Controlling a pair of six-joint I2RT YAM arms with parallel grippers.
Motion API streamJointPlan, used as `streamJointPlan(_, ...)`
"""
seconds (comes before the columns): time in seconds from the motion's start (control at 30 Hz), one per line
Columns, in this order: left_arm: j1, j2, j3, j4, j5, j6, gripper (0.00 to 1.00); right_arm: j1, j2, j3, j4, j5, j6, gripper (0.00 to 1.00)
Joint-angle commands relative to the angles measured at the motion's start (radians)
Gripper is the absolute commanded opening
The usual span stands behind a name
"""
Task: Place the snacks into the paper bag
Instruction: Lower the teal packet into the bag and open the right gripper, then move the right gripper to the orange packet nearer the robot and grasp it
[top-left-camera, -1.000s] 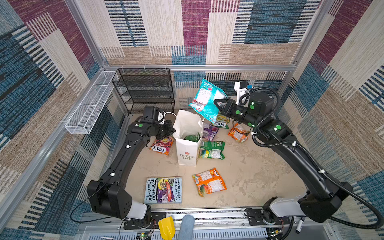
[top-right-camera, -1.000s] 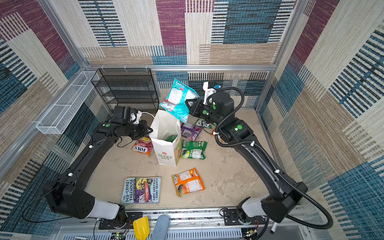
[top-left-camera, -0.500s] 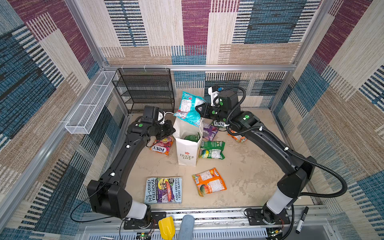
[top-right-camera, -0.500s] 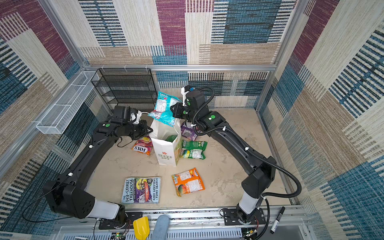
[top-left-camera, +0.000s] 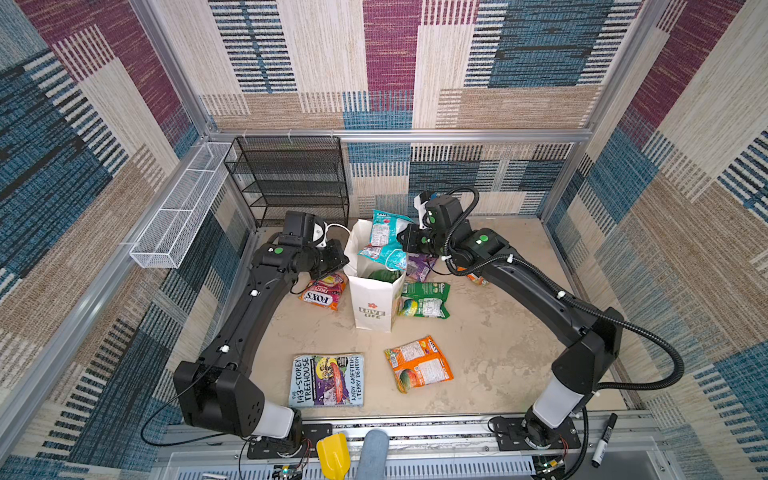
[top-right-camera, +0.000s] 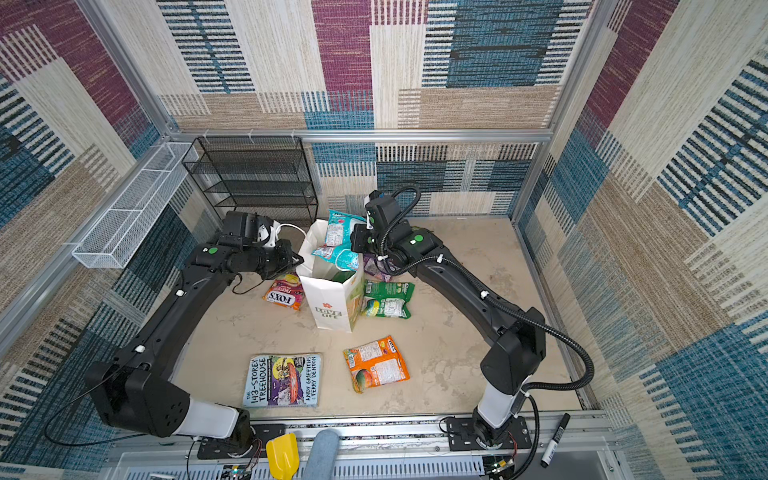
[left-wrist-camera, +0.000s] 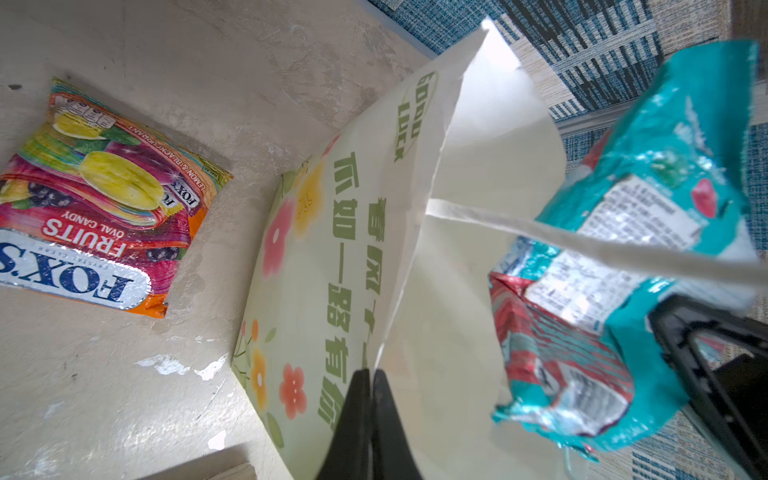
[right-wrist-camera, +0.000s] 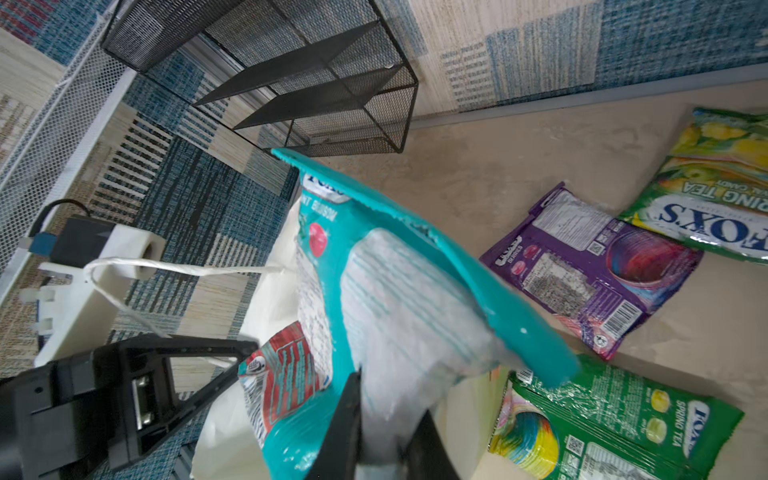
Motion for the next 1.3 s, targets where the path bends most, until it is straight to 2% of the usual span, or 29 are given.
streamJointPlan(0.0,0.003,-0.002,-0.001,0.011,0.016,-0.009,0.0,0.012,-0.01,0.002,-0.018,0.04,-0.033,0.07)
streamJointPlan(0.13,0.003,0.003,0.0,0.012,0.019,-0.011,0.0,0.028,-0.004,0.005,-0.033,0.044,-0.036,0.12)
streamJointPlan(0.3,0.003,0.005,0.0,0.011,0.021,-0.011,0.0,0.036,-0.013,0.004,-0.009,-0.001,-0.041,0.32)
streamJointPlan(0.4,0.004,0.004,0.0,0.011,0.021,-0.011,0.0,0.035,-0.034,-0.003,0.021,-0.03,-0.039,0.41)
streamJointPlan(0.47,0.004,0.004,0.0,0.013,0.02,-0.011,0.0,0.036,-0.046,-0.002,0.03,-0.039,-0.041,0.43)
streamJointPlan(0.67,0.006,0.003,0.001,0.011,0.021,-0.011,0.0,0.034,-0.119,-0.003,0.02,0.051,-0.058,0.61)
streamJointPlan(0.97,0.011,0.005,0.0,0.011,0.028,-0.014,0.0,0.033,-0.294,-0.138,0.024,0.153,-0.046,0.84)
streamJointPlan(1.13,0.01,0.004,0.0,0.012,0.031,-0.014,0.0,0.012,-0.413,-0.281,0.001,0.187,-0.02,0.91)
streamJointPlan(1.27,0.012,0.004,0.0,0.011,0.032,-0.015,0.0,-0.023,-0.512,-0.433,-0.006,0.173,-0.001,0.91)
